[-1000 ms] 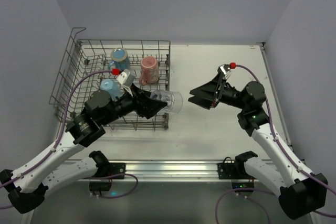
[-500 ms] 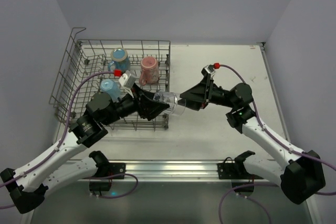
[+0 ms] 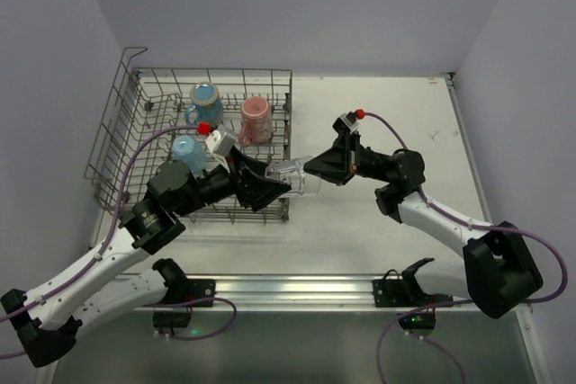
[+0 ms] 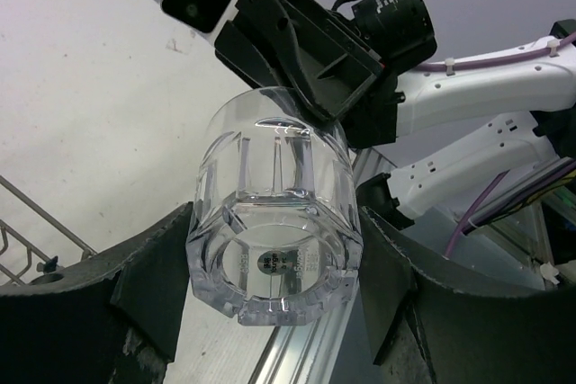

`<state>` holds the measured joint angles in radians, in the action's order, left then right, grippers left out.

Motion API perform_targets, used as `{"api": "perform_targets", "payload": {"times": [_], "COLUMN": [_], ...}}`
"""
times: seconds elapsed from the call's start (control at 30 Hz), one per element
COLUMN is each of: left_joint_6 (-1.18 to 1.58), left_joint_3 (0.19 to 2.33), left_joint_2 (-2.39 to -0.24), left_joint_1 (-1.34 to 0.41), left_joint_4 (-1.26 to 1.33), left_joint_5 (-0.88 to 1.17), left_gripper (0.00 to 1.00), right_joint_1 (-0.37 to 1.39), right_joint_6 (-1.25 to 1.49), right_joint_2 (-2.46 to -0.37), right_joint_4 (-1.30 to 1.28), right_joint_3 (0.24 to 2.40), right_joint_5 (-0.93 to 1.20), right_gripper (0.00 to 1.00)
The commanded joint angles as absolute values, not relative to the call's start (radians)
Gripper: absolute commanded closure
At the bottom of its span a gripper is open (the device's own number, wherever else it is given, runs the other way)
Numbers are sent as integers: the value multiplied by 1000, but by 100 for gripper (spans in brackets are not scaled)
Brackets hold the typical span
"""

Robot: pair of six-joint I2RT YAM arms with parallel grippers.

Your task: Unload the cups from the dish rack

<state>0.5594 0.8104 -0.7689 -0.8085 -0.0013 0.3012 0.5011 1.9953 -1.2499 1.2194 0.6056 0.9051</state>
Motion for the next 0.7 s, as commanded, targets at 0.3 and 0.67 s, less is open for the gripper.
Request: {"api": "perform_targets", "payload": {"times": [0.3, 0.67], "left_joint_6": [545, 604], "left_joint_3": [891, 1106], "left_joint_2": [-609, -580], "left_joint_1": [-815, -815], "left_joint_4": [-98, -673], "left_joint_5": [80, -575], "left_gripper": [0, 0], "right_joint_1": [491, 295], "right_joint_6": [1746, 887], "right_joint_2": [-1175, -968], "right_joint_4": [1073, -441], "right_joint_3": [646, 1070], "right_joint_5": [963, 460], "right_gripper": [100, 100]}}
